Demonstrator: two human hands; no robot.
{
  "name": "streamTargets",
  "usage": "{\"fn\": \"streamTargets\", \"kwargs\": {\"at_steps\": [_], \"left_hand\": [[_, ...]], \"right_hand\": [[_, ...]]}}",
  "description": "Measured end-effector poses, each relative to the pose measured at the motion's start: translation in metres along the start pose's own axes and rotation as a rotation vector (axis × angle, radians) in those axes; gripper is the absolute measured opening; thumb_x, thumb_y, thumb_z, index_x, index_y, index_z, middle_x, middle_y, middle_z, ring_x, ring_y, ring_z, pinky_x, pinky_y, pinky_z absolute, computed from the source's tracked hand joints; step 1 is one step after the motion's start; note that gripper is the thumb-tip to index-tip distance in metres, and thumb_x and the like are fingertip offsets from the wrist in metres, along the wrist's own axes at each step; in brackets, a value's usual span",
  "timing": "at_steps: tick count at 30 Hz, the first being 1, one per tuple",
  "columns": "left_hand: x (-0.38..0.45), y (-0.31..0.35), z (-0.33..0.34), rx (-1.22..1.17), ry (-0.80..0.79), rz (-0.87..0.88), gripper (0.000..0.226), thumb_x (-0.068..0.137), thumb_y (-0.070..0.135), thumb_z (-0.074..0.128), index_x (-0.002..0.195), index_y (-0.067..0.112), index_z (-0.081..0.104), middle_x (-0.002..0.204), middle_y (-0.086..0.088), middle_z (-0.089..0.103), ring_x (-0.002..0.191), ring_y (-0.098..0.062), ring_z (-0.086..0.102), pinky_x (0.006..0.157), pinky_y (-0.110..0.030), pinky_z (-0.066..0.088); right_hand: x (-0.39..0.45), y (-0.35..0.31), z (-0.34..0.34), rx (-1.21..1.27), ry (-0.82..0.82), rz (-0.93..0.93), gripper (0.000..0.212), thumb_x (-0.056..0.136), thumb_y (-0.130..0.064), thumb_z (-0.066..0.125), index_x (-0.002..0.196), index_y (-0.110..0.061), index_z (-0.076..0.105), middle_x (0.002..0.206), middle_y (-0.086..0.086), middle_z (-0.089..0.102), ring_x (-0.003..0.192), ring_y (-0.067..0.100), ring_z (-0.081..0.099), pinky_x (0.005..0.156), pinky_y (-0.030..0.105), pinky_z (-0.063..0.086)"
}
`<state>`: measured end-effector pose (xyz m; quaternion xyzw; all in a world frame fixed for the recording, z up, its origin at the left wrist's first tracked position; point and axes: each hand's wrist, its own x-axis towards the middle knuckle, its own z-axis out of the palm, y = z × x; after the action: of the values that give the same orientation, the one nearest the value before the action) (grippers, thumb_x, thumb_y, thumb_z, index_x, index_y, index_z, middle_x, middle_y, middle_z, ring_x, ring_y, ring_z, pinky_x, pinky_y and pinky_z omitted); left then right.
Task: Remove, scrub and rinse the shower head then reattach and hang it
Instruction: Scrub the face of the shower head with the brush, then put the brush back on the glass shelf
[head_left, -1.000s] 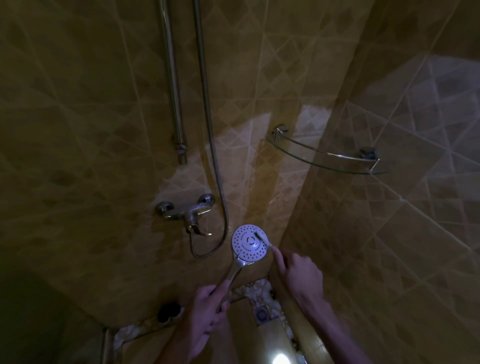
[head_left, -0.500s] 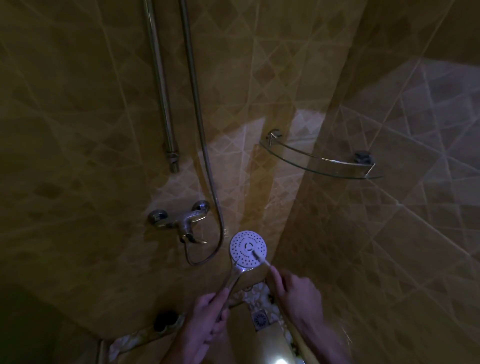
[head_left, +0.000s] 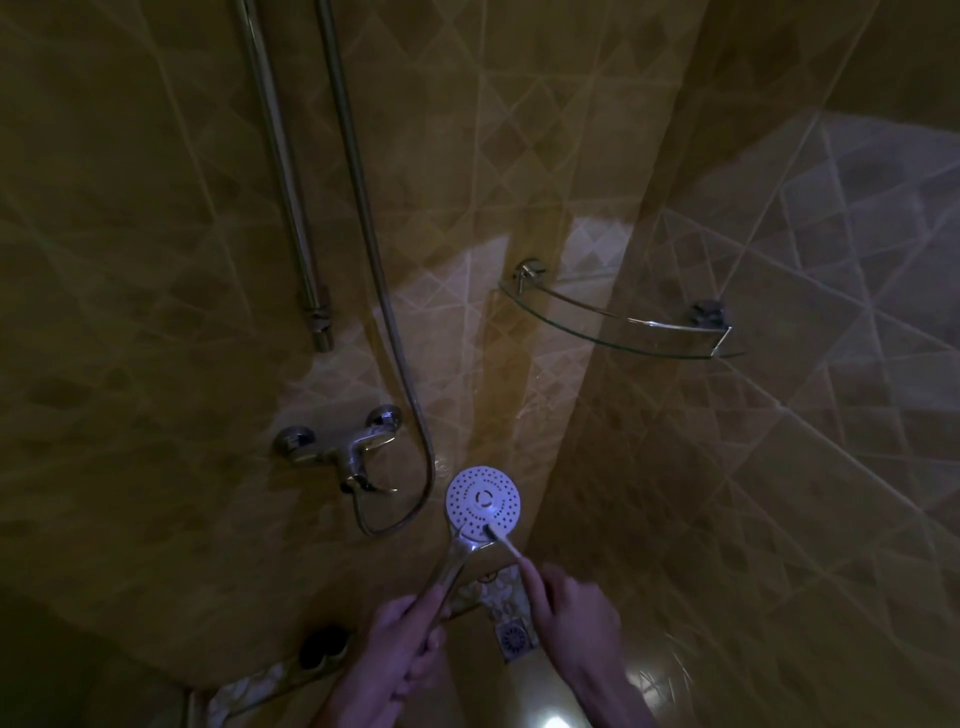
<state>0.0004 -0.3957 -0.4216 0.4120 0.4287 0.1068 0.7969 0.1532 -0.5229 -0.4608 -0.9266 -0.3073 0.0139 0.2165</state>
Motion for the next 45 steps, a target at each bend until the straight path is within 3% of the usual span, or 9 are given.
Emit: {"fn": "streamTargets", "kwargs": {"at_steps": [8,12,16,21,24,27,30,35,45], "left_hand": [[-0.002,0.007,0.01,0.047,-0.059,0.015,0.029,0.09,0.027,0.057,0.083,-0.001,0.053,0.049,-0.006,0.042,0.024,-0.008,0.026,0.033,-0.007,0.023],[0.002,0.012,0.011,0.04,-0.04,0.035,0.028,0.088,0.025,0.06,0.083,-0.003,0.058,0.045,-0.008,0.043,0.024,-0.01,0.029,0.035,-0.009,0.026],[0.004,0.02,0.015,0.016,-0.023,0.064,0.029,0.088,0.023,0.06,0.089,-0.006,0.057,0.044,-0.01,0.043,0.024,-0.011,0.03,0.035,-0.01,0.025],[0.007,0.03,0.027,-0.042,-0.028,0.087,0.028,0.089,0.022,0.059,0.089,-0.006,0.056,0.044,-0.009,0.043,0.024,-0.01,0.029,0.036,-0.009,0.024],[0.007,0.036,0.037,-0.071,-0.039,0.121,0.025,0.091,0.02,0.056,0.087,-0.005,0.055,0.042,-0.009,0.042,0.023,-0.009,0.028,0.035,-0.008,0.024],[0.005,0.044,0.044,-0.063,-0.023,0.174,0.024,0.092,0.018,0.054,0.085,-0.005,0.056,0.039,-0.009,0.041,0.022,-0.01,0.03,0.034,-0.009,0.023],[0.002,0.05,0.046,-0.079,0.007,0.204,0.024,0.091,0.017,0.055,0.088,-0.007,0.058,0.04,-0.01,0.042,0.022,-0.01,0.03,0.034,-0.009,0.022],[-0.004,0.055,0.042,-0.104,0.046,0.2,0.026,0.09,0.017,0.058,0.089,-0.008,0.059,0.041,-0.009,0.045,0.025,-0.011,0.033,0.033,-0.01,0.023],[-0.014,0.057,0.036,-0.018,0.151,0.244,0.021,0.084,0.008,0.064,0.073,-0.01,0.063,0.036,-0.012,0.046,0.024,-0.013,0.041,0.03,-0.012,0.028]], "right_hand": [[0.053,0.004,-0.041,0.052,0.051,0.067,0.057,0.093,-0.068,0.029,0.091,-0.026,0.068,0.079,0.003,0.074,0.081,0.024,0.07,0.059,0.032,0.047],[0.089,0.015,-0.073,0.091,0.004,0.056,0.069,0.088,-0.074,0.026,0.08,-0.02,0.068,0.068,0.001,0.069,0.069,0.018,0.068,0.06,0.035,0.054],[0.116,0.001,-0.133,0.204,0.07,-0.083,0.034,0.101,-0.043,0.038,0.084,-0.024,0.061,0.066,-0.004,0.062,0.06,0.009,0.062,0.052,0.016,0.044],[0.172,-0.02,-0.211,0.138,0.216,-0.315,0.02,0.099,-0.017,0.051,0.08,-0.016,0.055,0.065,-0.007,0.05,0.055,0.001,0.045,0.053,0.015,0.032],[0.225,-0.015,-0.233,0.046,0.173,-0.31,0.016,0.092,-0.003,0.054,0.105,0.001,0.062,0.096,0.009,0.06,0.086,0.021,0.057,0.073,0.021,0.038],[0.271,-0.013,-0.245,-0.121,0.203,-0.346,0.015,0.082,-0.002,0.056,0.087,0.001,0.07,0.093,0.024,0.062,0.088,0.036,0.06,0.077,0.034,0.045],[0.3,-0.019,-0.256,-0.203,0.115,-0.289,0.035,0.087,-0.005,0.055,0.054,-0.018,0.057,0.08,0.019,0.062,0.075,0.024,0.059,0.068,0.029,0.042],[0.323,-0.01,-0.248,-0.131,-0.034,-0.258,0.01,0.094,-0.019,0.058,0.096,-0.022,0.067,0.093,-0.002,0.063,0.079,0.009,0.058,0.068,0.023,0.043],[0.317,0.016,-0.229,0.125,-0.221,-0.136,0.016,0.09,-0.02,0.062,0.104,-0.024,0.055,0.113,0.008,0.06,0.1,0.021,0.061,0.095,0.051,0.05]]}}
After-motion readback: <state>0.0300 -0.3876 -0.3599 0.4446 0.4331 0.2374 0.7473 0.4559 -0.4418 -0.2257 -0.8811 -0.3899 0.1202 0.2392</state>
